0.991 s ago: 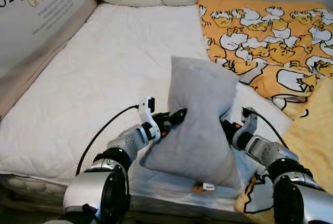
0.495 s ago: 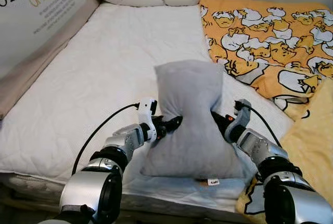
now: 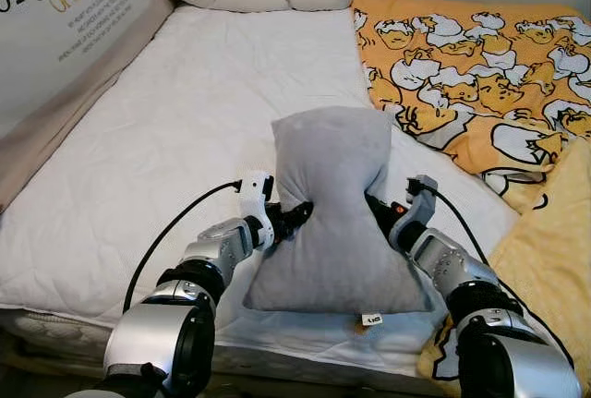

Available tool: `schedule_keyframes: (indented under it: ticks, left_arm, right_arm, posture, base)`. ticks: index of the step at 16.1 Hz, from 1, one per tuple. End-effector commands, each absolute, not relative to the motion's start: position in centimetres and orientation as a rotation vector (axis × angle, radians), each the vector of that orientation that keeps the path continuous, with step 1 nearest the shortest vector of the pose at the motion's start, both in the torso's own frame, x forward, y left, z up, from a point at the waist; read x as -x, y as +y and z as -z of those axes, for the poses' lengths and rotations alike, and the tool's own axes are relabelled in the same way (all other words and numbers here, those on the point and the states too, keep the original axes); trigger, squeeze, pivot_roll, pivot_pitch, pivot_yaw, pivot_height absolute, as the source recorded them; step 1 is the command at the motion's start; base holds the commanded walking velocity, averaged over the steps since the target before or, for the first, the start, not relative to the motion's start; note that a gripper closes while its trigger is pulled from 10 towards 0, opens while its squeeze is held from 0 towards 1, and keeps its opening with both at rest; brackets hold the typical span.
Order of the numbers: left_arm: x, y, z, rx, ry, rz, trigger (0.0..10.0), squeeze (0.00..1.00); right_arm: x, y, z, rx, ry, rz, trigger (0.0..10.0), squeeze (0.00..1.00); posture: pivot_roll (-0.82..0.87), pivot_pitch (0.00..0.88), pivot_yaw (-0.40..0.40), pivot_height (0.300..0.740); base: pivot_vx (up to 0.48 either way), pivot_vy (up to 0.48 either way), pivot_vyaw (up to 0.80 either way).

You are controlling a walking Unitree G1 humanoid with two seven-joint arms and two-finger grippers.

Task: Clean up the room

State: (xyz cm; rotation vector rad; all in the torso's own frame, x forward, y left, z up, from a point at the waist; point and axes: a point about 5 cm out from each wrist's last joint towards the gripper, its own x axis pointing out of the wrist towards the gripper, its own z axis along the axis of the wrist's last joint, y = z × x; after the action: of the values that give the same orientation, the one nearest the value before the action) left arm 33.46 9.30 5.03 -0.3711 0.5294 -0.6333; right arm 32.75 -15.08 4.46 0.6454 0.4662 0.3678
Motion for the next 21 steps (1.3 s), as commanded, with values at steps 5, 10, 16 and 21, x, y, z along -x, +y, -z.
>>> schedule_keyframes:
  ticks: [5, 10, 16, 21]
  left_arm:
    - [-33.6, 9.1, -5.5, 0.354, 0.479, 0.659, 0.0, 0.0]
    - [-34.9, 8.2, -8.3, 0.312, 0.313, 0.717, 0.0, 0.0]
    - [-35.7, 8.7, -12.7, 0.117, 0.087, 0.723, 0.0, 0.0]
    - [-34.5, 9.2, -14.1, 0.09, 0.012, 0.683, 0.0, 0.0]
  right_arm:
    - [-32.7, -13.2, -4.2, -0.682, 0.466, -0.39, 0.0, 0.0]
    - [-33.3, -13.1, -5.6, -0.705, 0.355, -0.353, 0.0, 0.0]
    - [-33.4, -13.3, -9.1, -0.704, 0.153, -0.387, 0.0, 0.0]
    - [-32.5, -14.1, -12.9, -0.675, 0.001, -0.349, 0.0, 0.0]
  posture:
    - [-0.05, 0.0, 0.039, 0.74]
    - [-0.06, 0.0, 0.071, 0.74]
    - [-0.05, 0.0, 0.064, 0.74]
    - [-0.03, 0.0, 0.047, 0.74]
  base:
    - [0.0, 0.0, 0.0]
    - [0.0, 0.0, 0.0]
    - [0.0, 0.0, 0.0]
    - [0.0, 0.0, 0.0]
